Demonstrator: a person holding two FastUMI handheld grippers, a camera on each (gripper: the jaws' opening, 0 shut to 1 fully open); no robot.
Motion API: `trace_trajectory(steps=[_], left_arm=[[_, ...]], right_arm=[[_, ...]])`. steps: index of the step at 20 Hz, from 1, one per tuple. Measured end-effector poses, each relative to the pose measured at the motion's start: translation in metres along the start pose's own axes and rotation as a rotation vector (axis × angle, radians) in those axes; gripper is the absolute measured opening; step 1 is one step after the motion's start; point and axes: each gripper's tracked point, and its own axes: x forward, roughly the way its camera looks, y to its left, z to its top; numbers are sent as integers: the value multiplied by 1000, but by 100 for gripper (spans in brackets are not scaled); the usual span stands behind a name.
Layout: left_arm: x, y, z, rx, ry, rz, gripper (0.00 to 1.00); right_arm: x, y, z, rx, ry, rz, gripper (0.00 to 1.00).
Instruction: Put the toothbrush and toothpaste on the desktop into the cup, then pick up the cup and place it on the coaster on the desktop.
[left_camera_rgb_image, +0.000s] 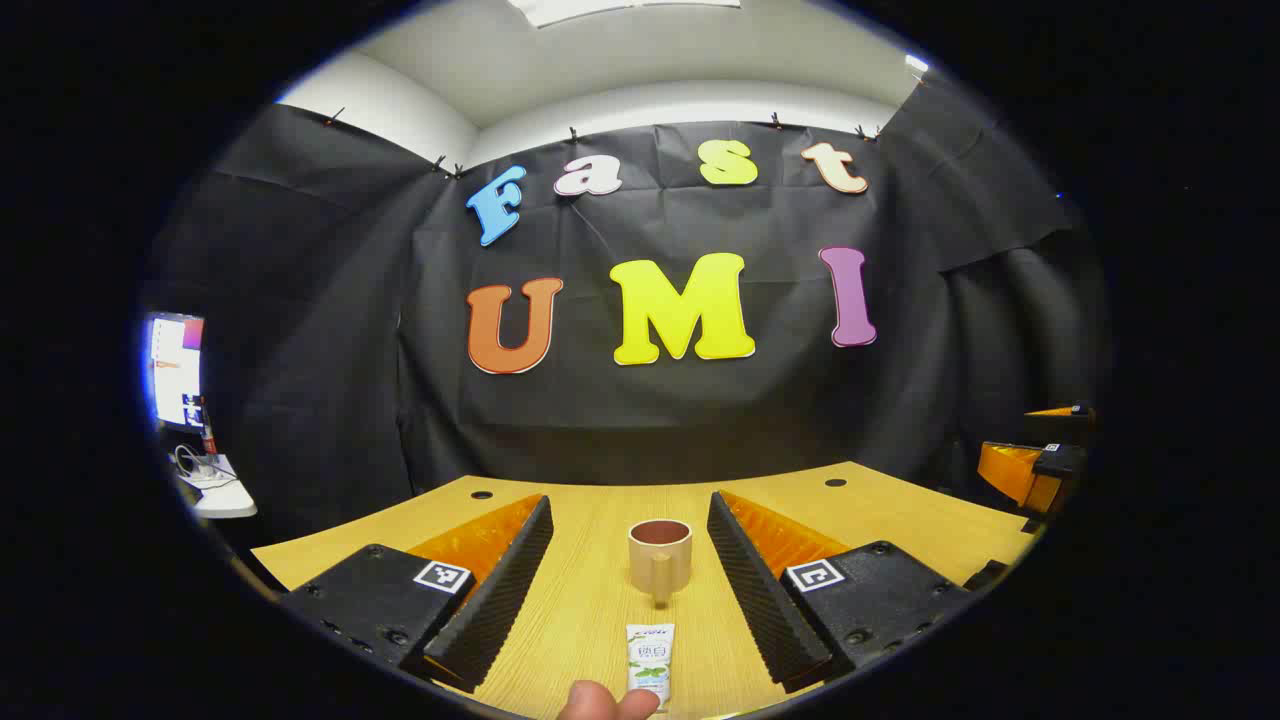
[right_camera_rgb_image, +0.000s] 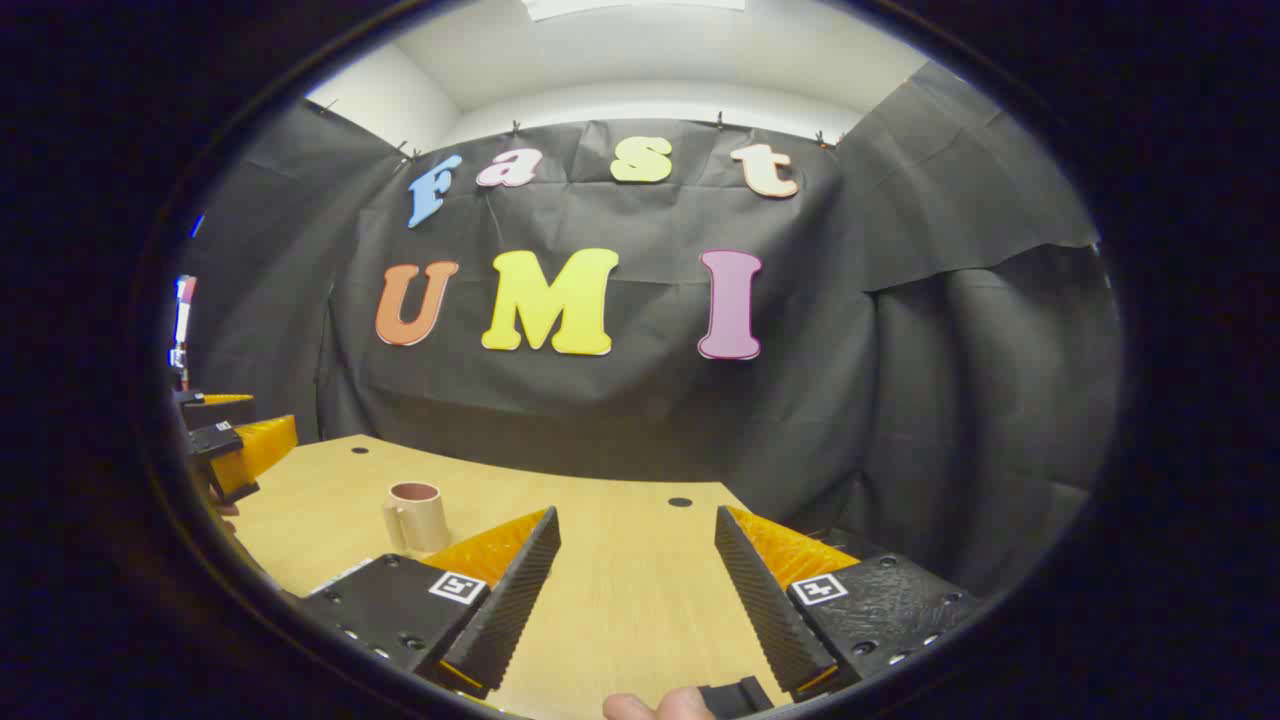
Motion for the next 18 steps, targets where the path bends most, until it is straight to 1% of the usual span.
trace_trajectory(steps=[1, 2, 3, 4, 6, 7, 9, 10, 12, 13, 14, 15, 17, 18], left_arm=[[-1, 0, 1, 1, -3, -1, 98], [0, 0, 0, 0, -1, -1, 98], [0, 2, -2, -4, 2, 0, 98], [1, 1, -1, -11, 0, -1, 98], [4, 1, -2, -23, 2, -3, 98], [4, 0, -3, -26, 8, -10, 99], [4, 3, -5, -20, 23, -10, 99], [5, 4, -5, -15, 23, -9, 98], [5, 5, -1, -8, 18, -5, 98], [4, 5, -1, -5, 18, -7, 98], [4, 6, -1, 2, 19, -5, 98], [4, 6, -1, 8, 19, -4, 98], [3, 4, -2, 9, 21, -9, 98], [3, 3, -2, 9, 23, -10, 98]], right_arm=[[0, 4, 0, 1, -5, 6, 96], [1, 6, 0, -3, -2, 9, 94], [2, 7, -3, -7, 0, 13, 96], [2, 11, -4, -10, 4, 17, 94], [3, 16, -7, -2, 11, 19, 96], [4, 19, -9, 2, 15, 23, 94], [5, 22, -8, 9, 14, 23, 96], [5, 23, -7, 11, 13, 22, 95], [5, 24, -8, 15, 14, 25, 96], [5, 26, -8, 15, 16, 27, 94], [5, 26, -7, 12, 16, 28, 96], [4, 26, -7, 10, 15, 25, 95], [4, 26, -8, 16, 18, 29, 94], [4, 26, -8, 22, 20, 33, 96]])
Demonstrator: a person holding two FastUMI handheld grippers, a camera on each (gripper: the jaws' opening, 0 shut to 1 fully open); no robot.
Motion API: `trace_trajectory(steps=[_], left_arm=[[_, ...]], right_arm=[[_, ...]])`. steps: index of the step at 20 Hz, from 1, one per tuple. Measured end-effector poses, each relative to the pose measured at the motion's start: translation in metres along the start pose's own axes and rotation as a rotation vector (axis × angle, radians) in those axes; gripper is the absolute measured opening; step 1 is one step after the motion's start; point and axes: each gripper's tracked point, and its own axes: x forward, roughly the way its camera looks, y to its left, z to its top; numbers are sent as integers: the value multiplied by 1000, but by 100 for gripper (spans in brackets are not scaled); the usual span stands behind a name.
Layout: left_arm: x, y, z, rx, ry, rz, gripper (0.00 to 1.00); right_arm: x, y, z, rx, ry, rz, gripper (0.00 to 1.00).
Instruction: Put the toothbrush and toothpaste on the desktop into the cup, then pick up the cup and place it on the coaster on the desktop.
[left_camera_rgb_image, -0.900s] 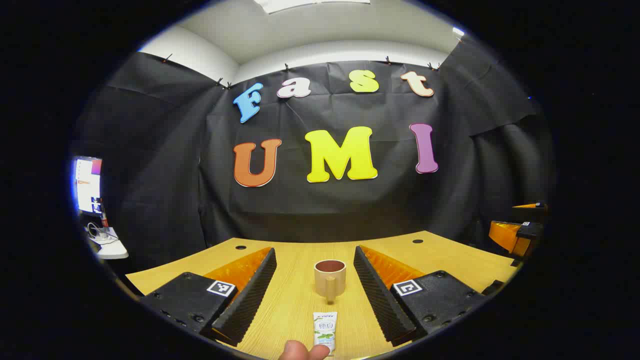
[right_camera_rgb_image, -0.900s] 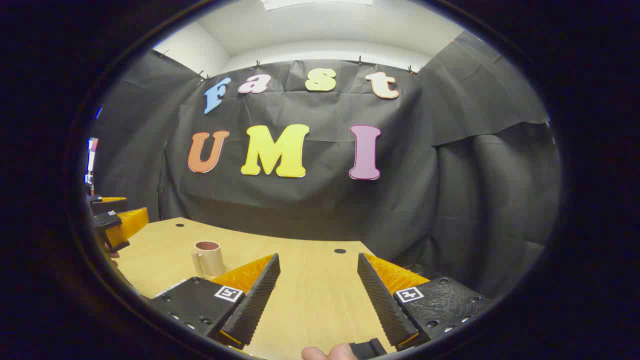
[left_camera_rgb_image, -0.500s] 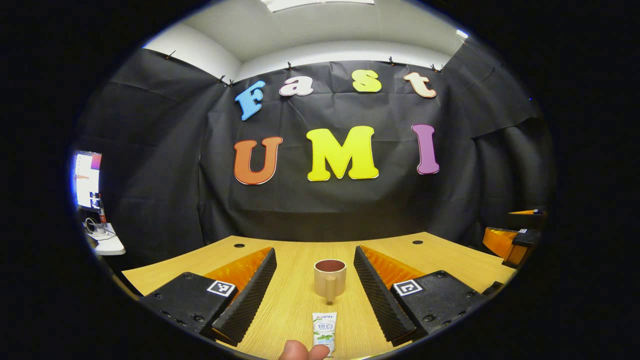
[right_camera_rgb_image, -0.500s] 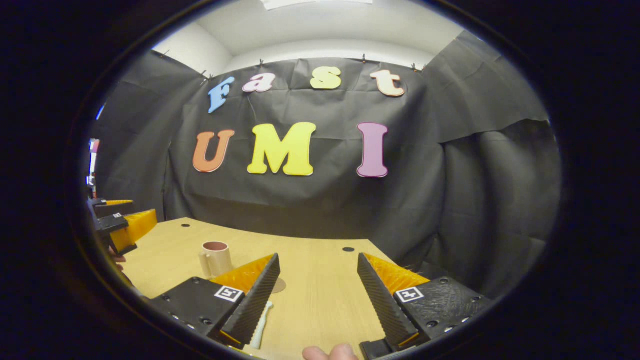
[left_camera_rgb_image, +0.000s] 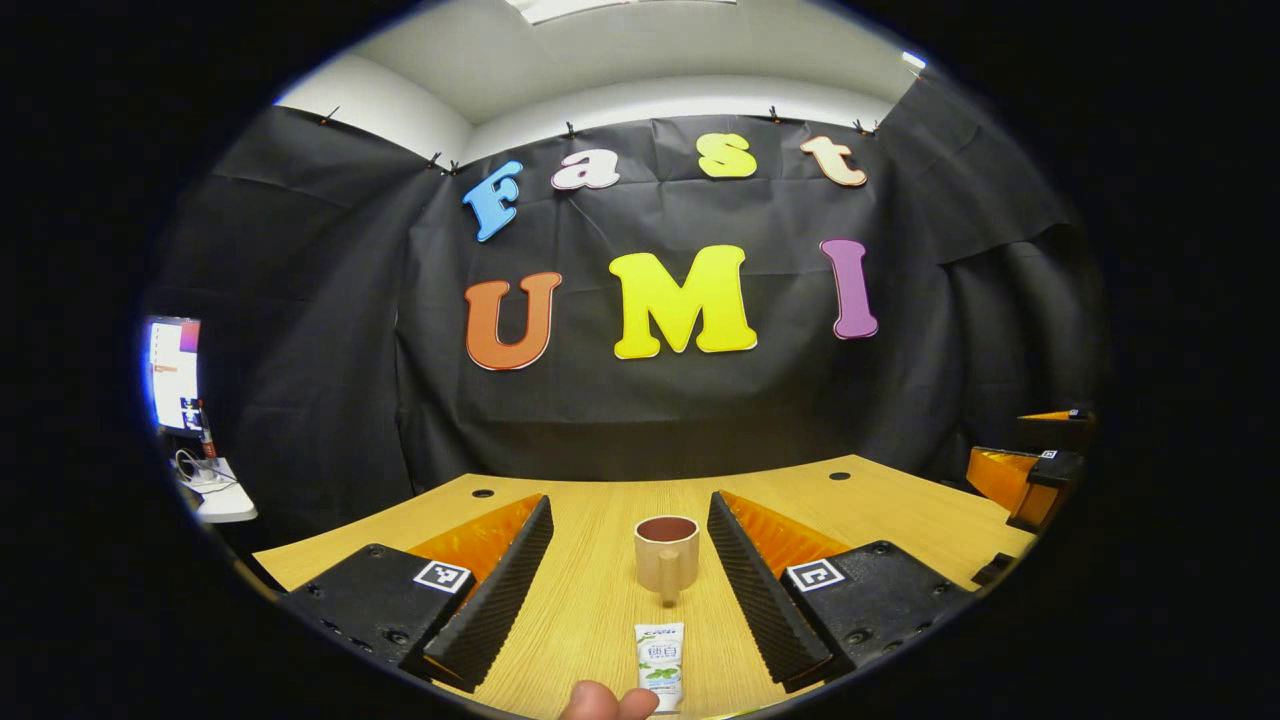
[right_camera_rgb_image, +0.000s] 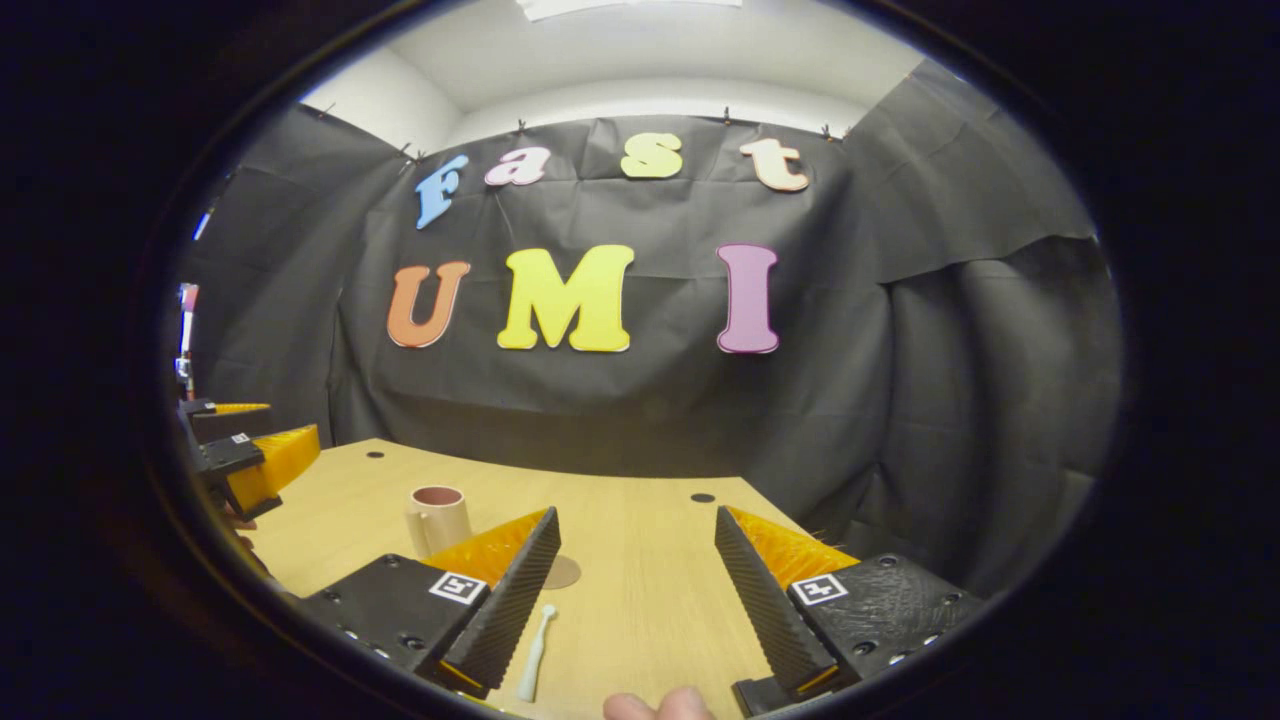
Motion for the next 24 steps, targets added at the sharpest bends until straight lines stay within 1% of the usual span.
trace_trajectory(steps=[3, 4, 6, 7, 8, 10, 14, 15, 18, 21, 24], left_arm=[[-2, -2, -1, 6, 7, -3, 98], [-2, -2, -1, 9, 8, -3, 99], [-2, -4, 0, 11, 10, -13, 98], [-2, -5, -2, 12, 15, -14, 98], [-2, -4, -7, 15, 28, -10, 98], [-2, -3, -20, 17, 66, -8, 98], [-10, -10, -57, 4, 168, -28, 99], [-12, -11, -65, 6, 190, -32, 99], [-18, -16, -90, -5, 258, -56, 99], [-21, -22, -115, -6, 331, -79, 99], [-25, -26, -142, -32, 417, -101, 99]], right_arm=[[0, -4, -3, 1, 10, -7, 96], [0, -4, -3, 4, 15, -5, 94], [-1, -2, -4, 7, 19, -3, 96], [0, -3, -5, 8, 22, -2, 94], [-2, -2, -6, 8, 25, 1, 96], [-2, -1, -9, 7, 29, 6, 96], [-3, -6, -18, 7, 41, 2, 96], [-2, -6, -24, 12, 51, 3, 94], [-3, -4, -37, 18, 86, 14, 95], [-4, -3, -53, -2, 118, 16, 96], [-6, -1, -67, -1, 158, 21, 95]])
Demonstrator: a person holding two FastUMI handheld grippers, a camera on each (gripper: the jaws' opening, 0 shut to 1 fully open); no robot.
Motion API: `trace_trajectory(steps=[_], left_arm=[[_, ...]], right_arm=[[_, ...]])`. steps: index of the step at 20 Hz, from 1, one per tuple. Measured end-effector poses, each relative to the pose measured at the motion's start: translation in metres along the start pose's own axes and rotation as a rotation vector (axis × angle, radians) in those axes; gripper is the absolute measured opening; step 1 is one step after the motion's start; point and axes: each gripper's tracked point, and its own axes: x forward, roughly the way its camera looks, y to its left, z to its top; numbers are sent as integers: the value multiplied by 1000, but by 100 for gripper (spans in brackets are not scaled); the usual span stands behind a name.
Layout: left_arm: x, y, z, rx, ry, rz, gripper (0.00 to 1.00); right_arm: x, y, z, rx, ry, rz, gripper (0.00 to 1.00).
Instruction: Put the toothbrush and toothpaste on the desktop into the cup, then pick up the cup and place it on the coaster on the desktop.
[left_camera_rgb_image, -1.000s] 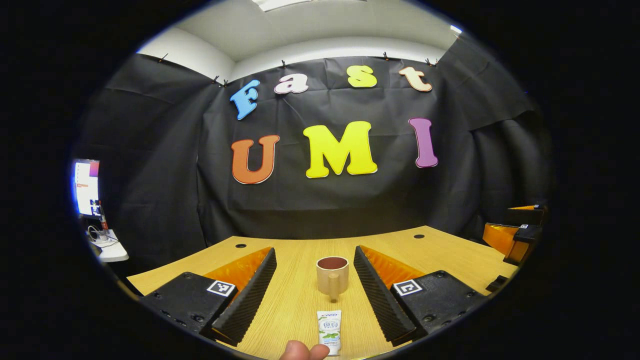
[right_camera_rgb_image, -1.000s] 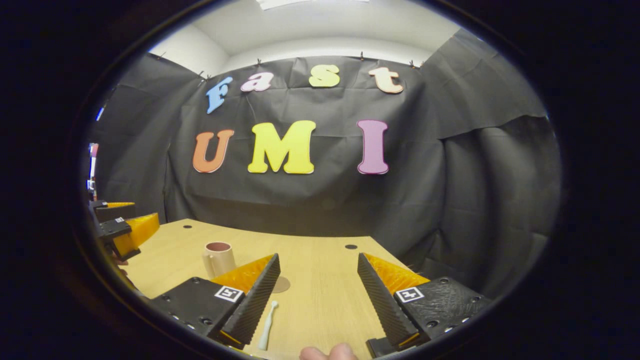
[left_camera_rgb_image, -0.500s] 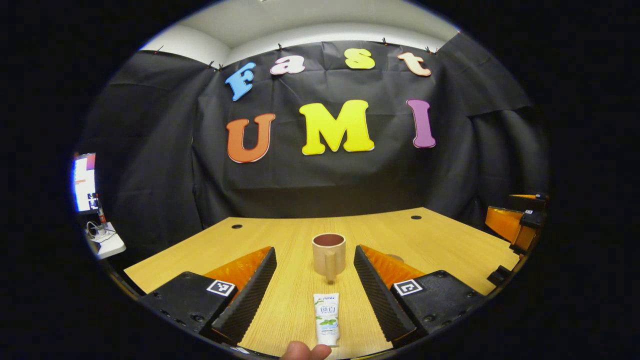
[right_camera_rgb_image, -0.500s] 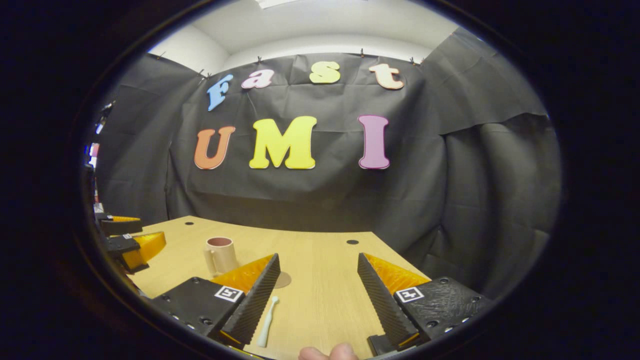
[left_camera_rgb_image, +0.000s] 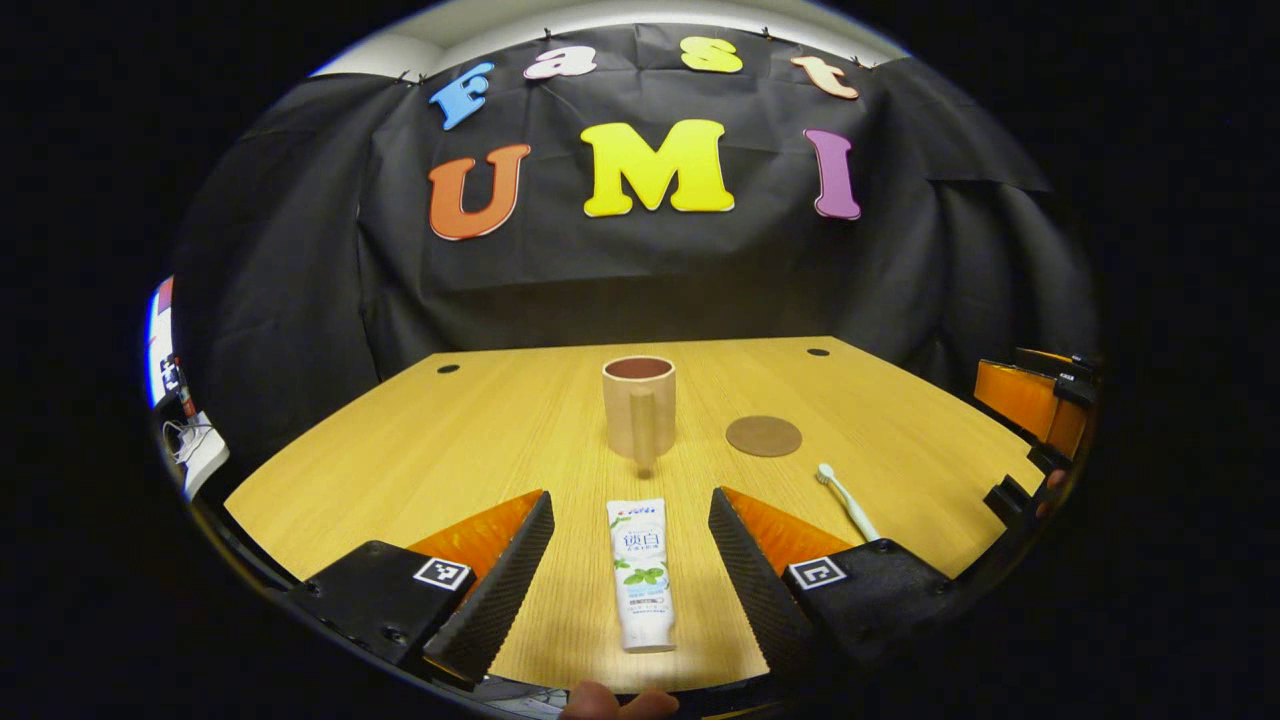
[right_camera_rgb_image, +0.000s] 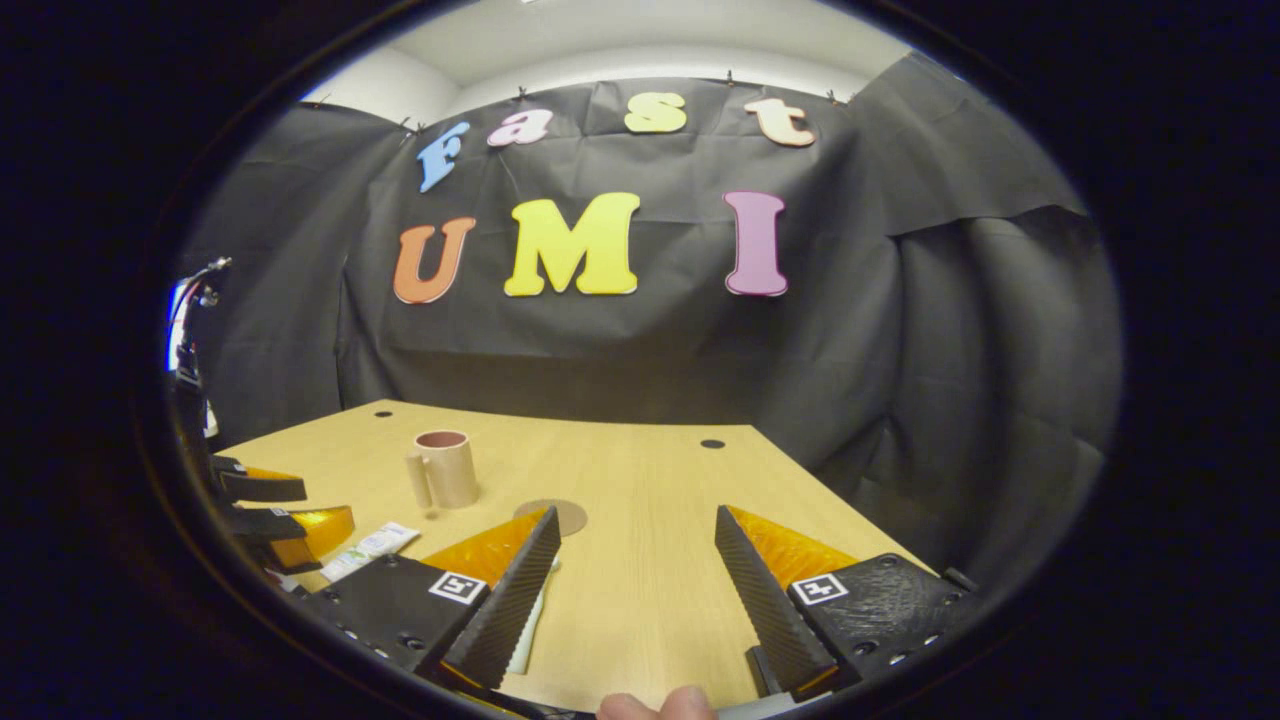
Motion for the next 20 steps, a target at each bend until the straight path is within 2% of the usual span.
trace_trajectory(steps=[4, 11, 14, 20], left_arm=[[12, -7, -24, -29, 111, -37, 100], [36, 2, -41, -28, 251, -23, 98], [40, 3, -47, -57, 290, -27, 89], [47, 1, -49, -34, 304, 3, 74]], right_arm=[[1, 11, -12, -27, 38, 15, 96], [4, 30, -34, -75, 98, 53, 95], [7, 34, -40, -77, 123, 60, 95], [18, 53, -49, -81, 166, 86, 95]])
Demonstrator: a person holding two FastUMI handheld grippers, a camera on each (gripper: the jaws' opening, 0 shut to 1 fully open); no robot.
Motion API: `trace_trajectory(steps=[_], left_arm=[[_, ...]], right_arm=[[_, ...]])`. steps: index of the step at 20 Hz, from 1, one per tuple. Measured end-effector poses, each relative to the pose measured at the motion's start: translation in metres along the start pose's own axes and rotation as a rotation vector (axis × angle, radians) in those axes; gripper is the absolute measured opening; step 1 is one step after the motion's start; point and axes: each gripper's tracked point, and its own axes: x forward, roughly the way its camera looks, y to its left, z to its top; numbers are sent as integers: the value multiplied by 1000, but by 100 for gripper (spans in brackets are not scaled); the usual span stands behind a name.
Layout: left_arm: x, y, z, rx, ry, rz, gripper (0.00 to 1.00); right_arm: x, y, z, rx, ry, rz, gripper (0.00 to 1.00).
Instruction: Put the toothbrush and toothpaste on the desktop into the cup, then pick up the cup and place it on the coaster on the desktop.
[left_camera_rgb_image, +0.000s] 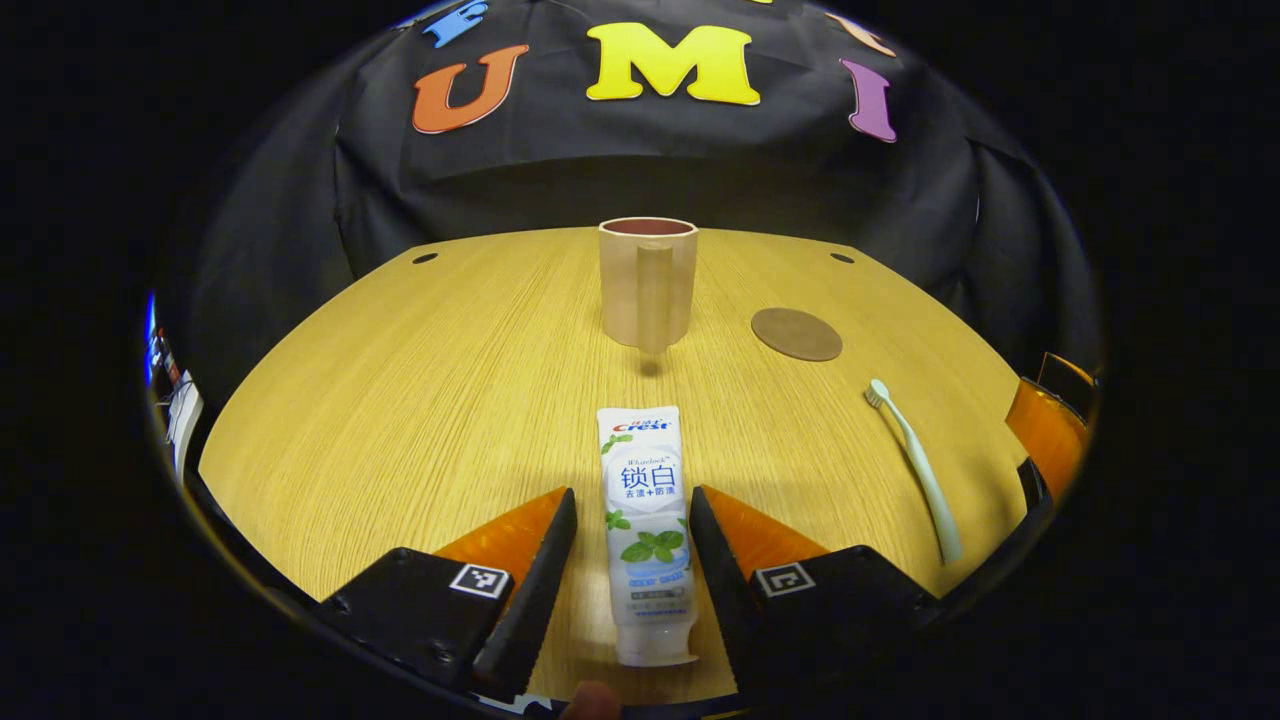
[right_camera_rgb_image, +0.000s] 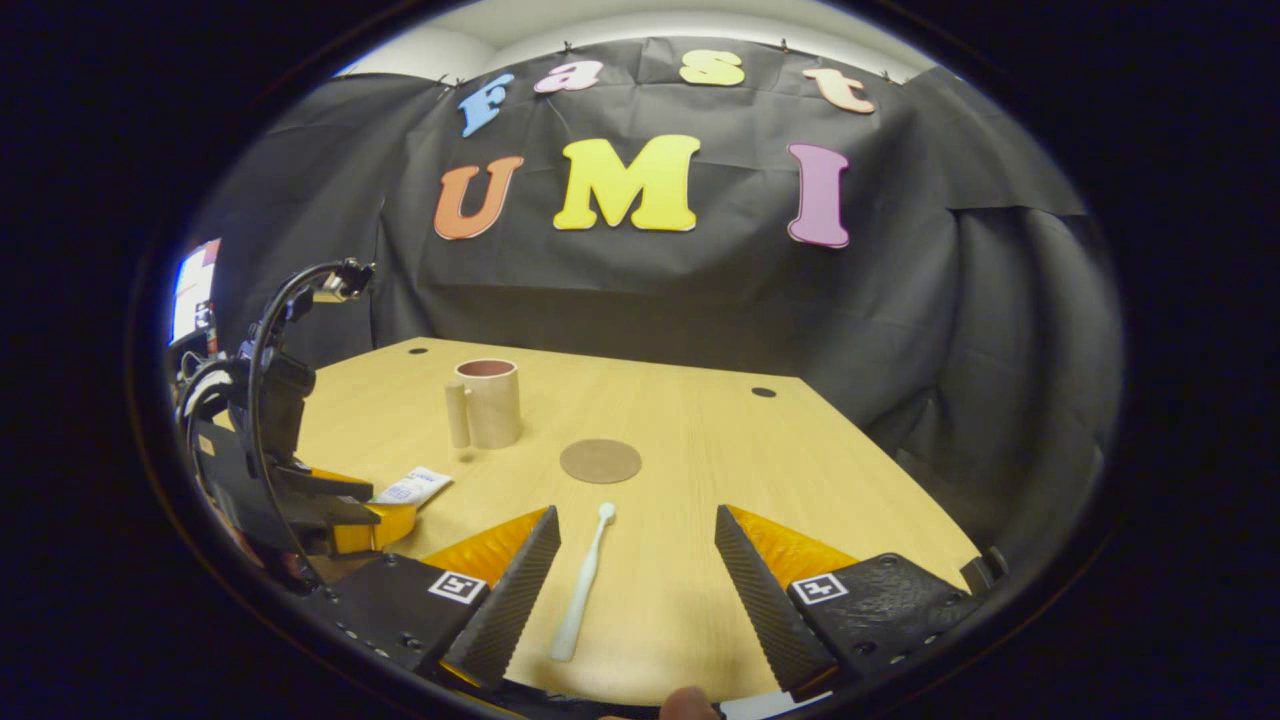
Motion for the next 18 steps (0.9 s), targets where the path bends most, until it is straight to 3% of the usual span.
trace_trajectory(steps=[5, 11, 14, 15, 16, 17, 18], left_arm=[[-3, 4, 2, 13, -3, -10, 51], [-8, -1, 8, -7, -25, -58, 45], [-19, 1, 30, 14, -103, -49, 43], [-31, 1, 28, 13, -126, -48, 47], [-38, 2, 29, 13, -143, -47, 42], [-41, 3, 30, 11, -157, -45, 42], [-42, 3, 34, 5, -169, -46, 42]], right_arm=[[23, 18, -15, 30, 90, 31, 95], [50, 38, -60, 130, 332, 80, 95], [64, 35, -67, 153, 375, 37, 94], [67, 34, -67, 149, 380, 26, 93], [71, 34, -65, 139, 374, 16, 87], [75, 34, -65, 130, 376, 9, 86], [79, 32, -65, 119, 373, -5, 90]])
